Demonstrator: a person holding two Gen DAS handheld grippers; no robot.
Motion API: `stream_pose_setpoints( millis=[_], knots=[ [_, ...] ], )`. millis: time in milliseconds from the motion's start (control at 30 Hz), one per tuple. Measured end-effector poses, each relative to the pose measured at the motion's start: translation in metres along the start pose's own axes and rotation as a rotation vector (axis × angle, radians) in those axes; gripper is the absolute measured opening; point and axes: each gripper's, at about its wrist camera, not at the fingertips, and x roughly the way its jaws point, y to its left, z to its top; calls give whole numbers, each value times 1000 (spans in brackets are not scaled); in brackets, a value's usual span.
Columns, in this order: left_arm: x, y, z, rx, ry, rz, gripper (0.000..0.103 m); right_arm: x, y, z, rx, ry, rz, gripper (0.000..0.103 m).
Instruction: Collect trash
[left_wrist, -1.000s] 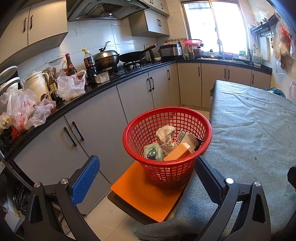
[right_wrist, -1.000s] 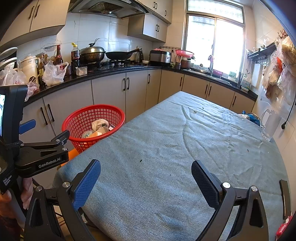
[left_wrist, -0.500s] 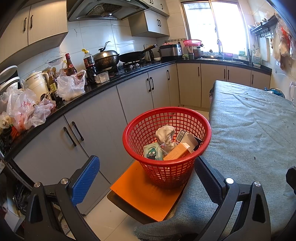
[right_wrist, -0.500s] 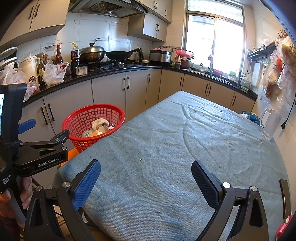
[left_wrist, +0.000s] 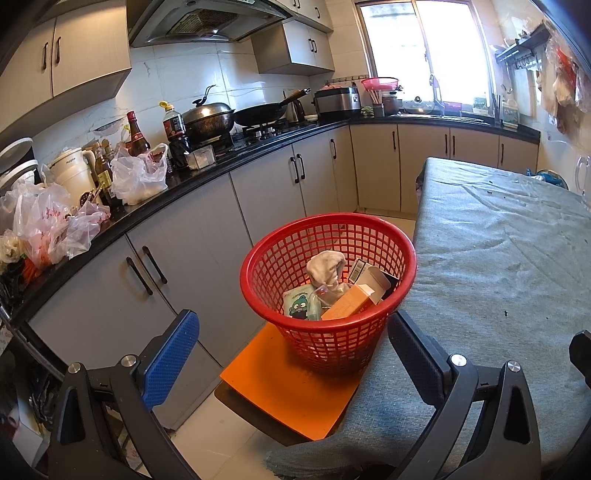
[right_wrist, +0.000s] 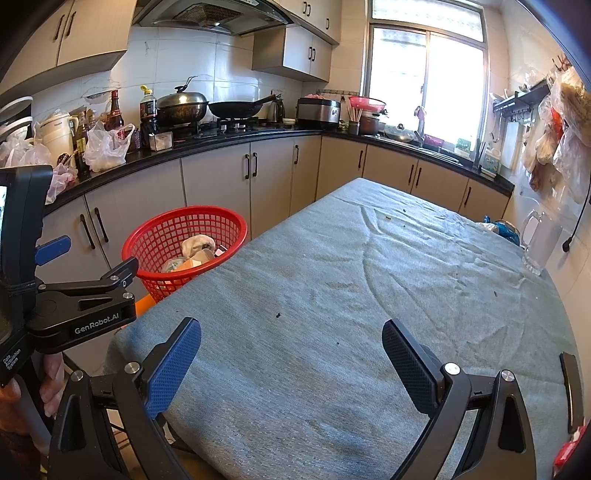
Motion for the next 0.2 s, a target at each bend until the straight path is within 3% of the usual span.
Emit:
stream_pose_setpoints(
  millis=[100,200],
  knots=[
    [-2,-10,3,18,-7,14,102,2,-9,-1,16,5,-2,100],
    [-2,-31,12,49,-4,-48,102,5,-32,-2,69,23,-21,100]
  ],
)
